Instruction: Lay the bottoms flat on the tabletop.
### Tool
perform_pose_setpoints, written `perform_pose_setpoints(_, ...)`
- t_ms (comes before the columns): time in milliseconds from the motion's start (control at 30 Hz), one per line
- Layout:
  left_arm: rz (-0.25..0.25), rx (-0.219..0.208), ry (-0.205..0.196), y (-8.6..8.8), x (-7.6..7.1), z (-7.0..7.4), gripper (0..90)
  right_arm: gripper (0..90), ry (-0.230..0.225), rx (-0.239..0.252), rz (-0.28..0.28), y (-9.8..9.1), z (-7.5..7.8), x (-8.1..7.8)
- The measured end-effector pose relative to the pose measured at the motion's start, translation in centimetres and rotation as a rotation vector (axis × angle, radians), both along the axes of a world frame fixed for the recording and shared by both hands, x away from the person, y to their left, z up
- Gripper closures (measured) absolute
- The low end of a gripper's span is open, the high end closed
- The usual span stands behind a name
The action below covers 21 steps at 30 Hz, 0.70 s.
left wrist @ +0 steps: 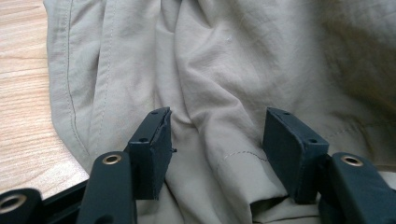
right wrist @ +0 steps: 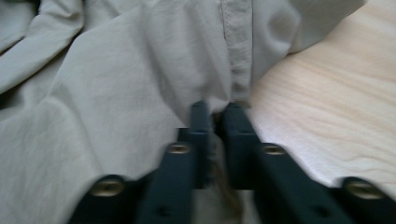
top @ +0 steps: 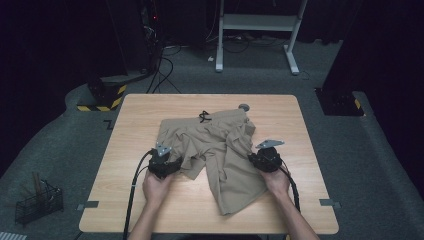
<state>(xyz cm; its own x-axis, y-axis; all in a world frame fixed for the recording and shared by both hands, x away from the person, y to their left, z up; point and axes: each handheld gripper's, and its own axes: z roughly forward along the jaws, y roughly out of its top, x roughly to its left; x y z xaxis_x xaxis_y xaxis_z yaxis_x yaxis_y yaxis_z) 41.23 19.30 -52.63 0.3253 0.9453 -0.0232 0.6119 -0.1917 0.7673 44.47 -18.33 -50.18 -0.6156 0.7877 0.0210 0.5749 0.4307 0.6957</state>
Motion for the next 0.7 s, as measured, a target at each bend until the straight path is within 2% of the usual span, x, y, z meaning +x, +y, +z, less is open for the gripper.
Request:
perform_pose_setpoints(100, 0.001, 0.001, 0.001, 0.0, 0.0, 0.0, 42.1, 88.7, -0.007, -0.011, 0.012, -0.5, -0.1, -0.7)
perform_pose_setpoints(200, 0.002, 0.0, 0.0, 0.0, 0.0, 0.0, 42.1, 88.7, -0.038, -0.029, 0.004, -1.9, 0.2, -2.4)
perform_pose_setpoints(300, 0.002, 0.0, 0.0, 0.0, 0.0, 0.0, 42.1, 88.7, -0.042, -0.042, -0.015, -3.3, 0.4, -3.8)
perform_pose_setpoints(333, 0.002, 0.0, 0.0, 0.0, 0.0, 0.0, 42.1, 88.7, -0.034, -0.042, -0.027, -3.8, 0.4, -4.3)
perform_pose_setpoints(433, 0.003, -0.001, 0.0, 0.0, 0.0, 0.0, 42.1, 88.4, -0.024, -0.087, -0.04, -4.7, 0.2, -5.6)
perform_pose_setpoints(500, 0.003, -0.001, 0.001, 0.0, 0.0, 0.0, 42.1, 87.3, 0.003, -0.085, -0.052, -5.0, 0.0, -6.1)
perform_pose_setpoints(567, 0.002, 0.0, 0.0, 0.0, 0.0, 0.0, 42.1, 79.4, 0.003, -0.073, -0.056, -5.2, 0.0, -6.2)
perform_pose_setpoints(600, 0.002, 0.0, 0.0, 0.0, 0.0, 0.0, 42.1, 71.5, -0.009, -0.061, -0.062, -5.2, 0.2, -6.2)
perform_pose_setpoints(633, 0.002, 0.0, 0.0, 0.0, 0.0, 0.0, 42.1, 65.2, -0.031, -0.051, -0.076, -5.0, 0.5, -6.1)
perform_pose_setpoints(700, 0.002, 0.0, 0.001, 0.0, 0.0, 0.0, 42.0, 60.1, -0.08, -0.035, -0.096, -4.5, 1.4, -5.6)
